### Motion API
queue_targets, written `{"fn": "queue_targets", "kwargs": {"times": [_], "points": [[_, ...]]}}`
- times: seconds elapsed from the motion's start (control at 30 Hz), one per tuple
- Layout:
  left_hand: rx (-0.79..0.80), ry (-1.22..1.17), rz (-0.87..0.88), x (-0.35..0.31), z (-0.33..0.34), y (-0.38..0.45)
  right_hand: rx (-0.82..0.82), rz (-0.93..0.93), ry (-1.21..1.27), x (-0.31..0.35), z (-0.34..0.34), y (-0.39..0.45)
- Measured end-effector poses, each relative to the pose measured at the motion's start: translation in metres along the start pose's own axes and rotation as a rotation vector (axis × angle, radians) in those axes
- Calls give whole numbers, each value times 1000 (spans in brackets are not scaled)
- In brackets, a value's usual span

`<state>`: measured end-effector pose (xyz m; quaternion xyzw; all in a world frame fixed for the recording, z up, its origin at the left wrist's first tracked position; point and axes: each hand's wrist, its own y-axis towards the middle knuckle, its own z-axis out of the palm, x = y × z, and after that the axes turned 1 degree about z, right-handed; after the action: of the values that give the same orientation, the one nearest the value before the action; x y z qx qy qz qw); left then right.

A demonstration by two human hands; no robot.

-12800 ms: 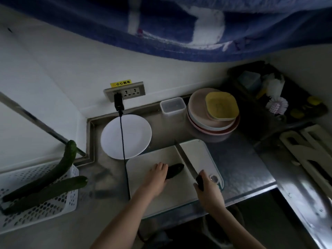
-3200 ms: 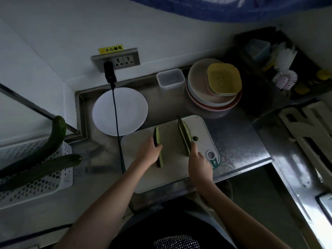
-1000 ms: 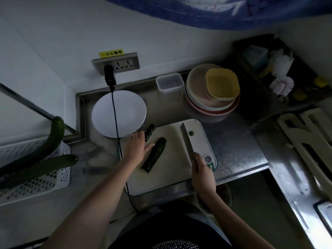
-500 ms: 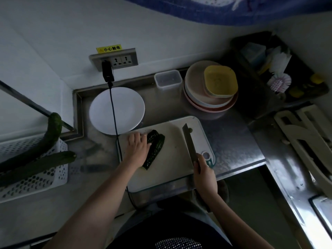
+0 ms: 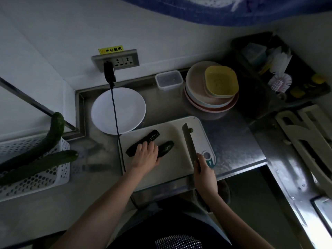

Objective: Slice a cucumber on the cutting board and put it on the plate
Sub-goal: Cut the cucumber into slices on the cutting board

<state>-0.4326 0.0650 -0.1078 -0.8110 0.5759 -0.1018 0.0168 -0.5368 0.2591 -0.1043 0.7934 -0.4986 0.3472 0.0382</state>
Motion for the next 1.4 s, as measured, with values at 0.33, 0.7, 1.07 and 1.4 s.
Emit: {"fn": "queue_targets", "kwargs": {"times": [0.33, 0.7, 1.07, 1.4], "points": [[-60, -87, -8, -7, 1, 8, 13, 28, 6, -1, -3, -1], [150, -222, -300, 27, -2, 25, 24, -3, 23, 3, -9, -6], [-20, -183, -222, 34, -15, 38, 16, -7, -7, 2, -12, -9], [140, -303, 133, -31, -2, 14, 20, -41, -47, 10, -14, -8]]}}
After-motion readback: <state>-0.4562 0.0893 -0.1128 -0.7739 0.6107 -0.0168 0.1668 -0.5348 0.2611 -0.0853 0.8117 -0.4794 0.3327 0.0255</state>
